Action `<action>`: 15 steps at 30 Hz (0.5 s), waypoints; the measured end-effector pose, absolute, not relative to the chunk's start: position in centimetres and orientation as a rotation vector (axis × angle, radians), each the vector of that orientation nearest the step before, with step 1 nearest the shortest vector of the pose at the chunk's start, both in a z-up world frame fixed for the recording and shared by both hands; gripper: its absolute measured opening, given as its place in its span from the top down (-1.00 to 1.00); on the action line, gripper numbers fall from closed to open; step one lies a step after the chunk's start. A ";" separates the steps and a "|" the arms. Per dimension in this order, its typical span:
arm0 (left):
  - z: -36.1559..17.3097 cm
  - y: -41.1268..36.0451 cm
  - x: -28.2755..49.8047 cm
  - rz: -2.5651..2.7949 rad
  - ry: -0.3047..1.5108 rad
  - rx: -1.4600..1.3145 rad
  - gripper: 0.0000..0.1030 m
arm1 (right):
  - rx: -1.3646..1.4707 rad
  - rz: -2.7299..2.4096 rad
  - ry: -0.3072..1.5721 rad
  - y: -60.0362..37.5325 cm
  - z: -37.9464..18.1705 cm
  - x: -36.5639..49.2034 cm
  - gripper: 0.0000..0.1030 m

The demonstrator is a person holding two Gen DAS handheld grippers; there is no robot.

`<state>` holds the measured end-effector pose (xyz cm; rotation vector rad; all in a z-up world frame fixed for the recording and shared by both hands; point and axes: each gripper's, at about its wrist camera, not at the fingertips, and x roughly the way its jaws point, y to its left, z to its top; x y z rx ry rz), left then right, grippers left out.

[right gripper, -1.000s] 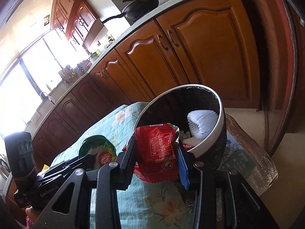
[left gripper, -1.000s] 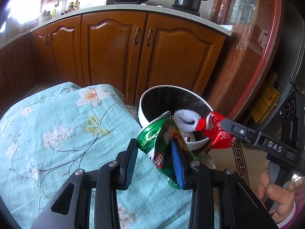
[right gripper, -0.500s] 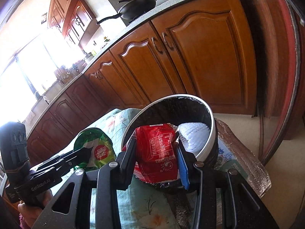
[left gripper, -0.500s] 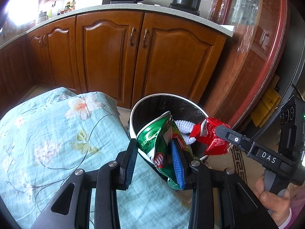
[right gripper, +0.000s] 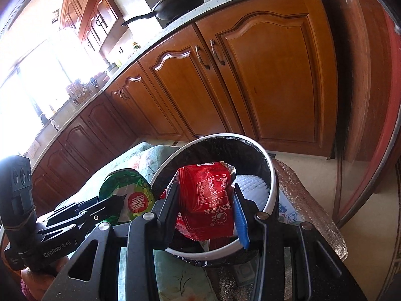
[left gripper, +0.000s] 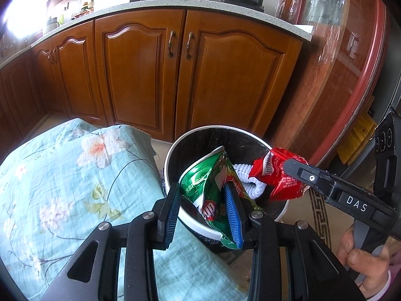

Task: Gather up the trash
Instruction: 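Carry the green can and red wrapper over the bin and open both tools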

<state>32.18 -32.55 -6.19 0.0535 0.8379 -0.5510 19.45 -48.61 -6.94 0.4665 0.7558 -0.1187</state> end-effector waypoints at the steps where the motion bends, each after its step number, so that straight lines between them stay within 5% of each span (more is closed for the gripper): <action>1: -6.3 -32.8 32.4 -0.549 0.840 0.057 0.34 | 0.466 -0.120 0.758 -48.7 -7.0 19.5 0.22; 15: -7.3 -35.3 34.1 -0.528 0.862 0.082 0.34 | 0.435 -0.150 0.815 -50.1 -7.7 21.4 0.21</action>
